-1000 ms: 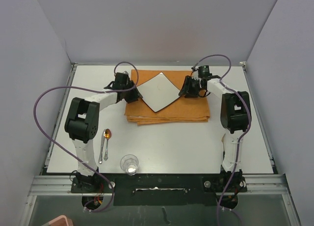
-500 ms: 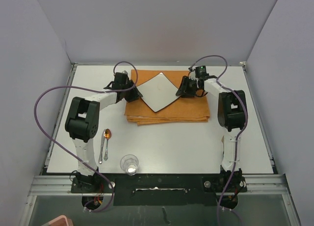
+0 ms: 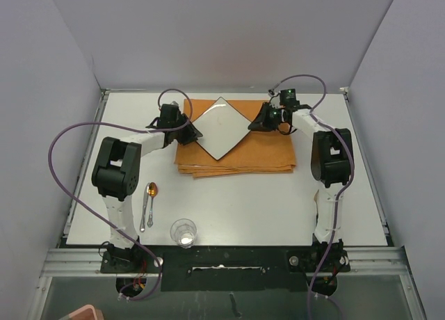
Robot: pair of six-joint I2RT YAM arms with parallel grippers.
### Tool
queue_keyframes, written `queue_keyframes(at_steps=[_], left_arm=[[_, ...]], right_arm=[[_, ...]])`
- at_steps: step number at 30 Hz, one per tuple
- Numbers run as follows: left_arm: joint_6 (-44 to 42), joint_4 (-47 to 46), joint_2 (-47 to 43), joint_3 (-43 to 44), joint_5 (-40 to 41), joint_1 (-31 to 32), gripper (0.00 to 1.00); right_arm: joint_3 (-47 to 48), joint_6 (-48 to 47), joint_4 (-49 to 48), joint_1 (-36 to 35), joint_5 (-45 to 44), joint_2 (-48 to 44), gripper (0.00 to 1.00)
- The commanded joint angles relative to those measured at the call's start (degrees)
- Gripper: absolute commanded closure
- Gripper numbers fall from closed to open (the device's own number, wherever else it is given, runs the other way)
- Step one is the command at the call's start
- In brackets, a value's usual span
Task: Set the dinner table for one person
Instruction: Place the plate on the napkin.
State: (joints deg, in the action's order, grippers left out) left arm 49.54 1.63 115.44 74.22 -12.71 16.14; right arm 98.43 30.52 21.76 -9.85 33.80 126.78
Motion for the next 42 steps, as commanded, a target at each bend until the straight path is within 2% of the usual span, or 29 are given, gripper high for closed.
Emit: queue_keyframes(at_steps=[1,9,20,26,33,42], left_arm=[[0.83,-3.91,1.99,0.39,-1.08,-0.34,0.71],[0.38,-4.53,0.68,-0.91,-1.24,-1.03,0.71],[-1.91,-3.94,-4.73,-2.82,-1.82,-2.16,0.71],[-2.51,-3.72,-6.85,-3.60,-2.20,-3.11,0.71],[-2.34,-3.86,-8.09,-4.75,-2.67,-4.04,0.72],[-1.83,-4.17,-8.84,-5.75,-2.58,-4.21,0.72]], right_arm=[[-4.55,-4.57,-0.33,-2.37,-2.97,-5.69,1.00],[-15.03,-5.81,-0.78,-2.23,-13.13,-15.69,1.00],[-27.72,2.22,-6.54,-0.71,-28.67,-30.22,1.00],[-32.30,13.78,-4.03,-3.81,-37.46,-31.54,1.00],[-36.54,28.66,-4.85,-11.22,-40.57,-30.50,1.00],[-34.41,35.07,-0.89,-18.95,-41.99,-25.53,1.00]])
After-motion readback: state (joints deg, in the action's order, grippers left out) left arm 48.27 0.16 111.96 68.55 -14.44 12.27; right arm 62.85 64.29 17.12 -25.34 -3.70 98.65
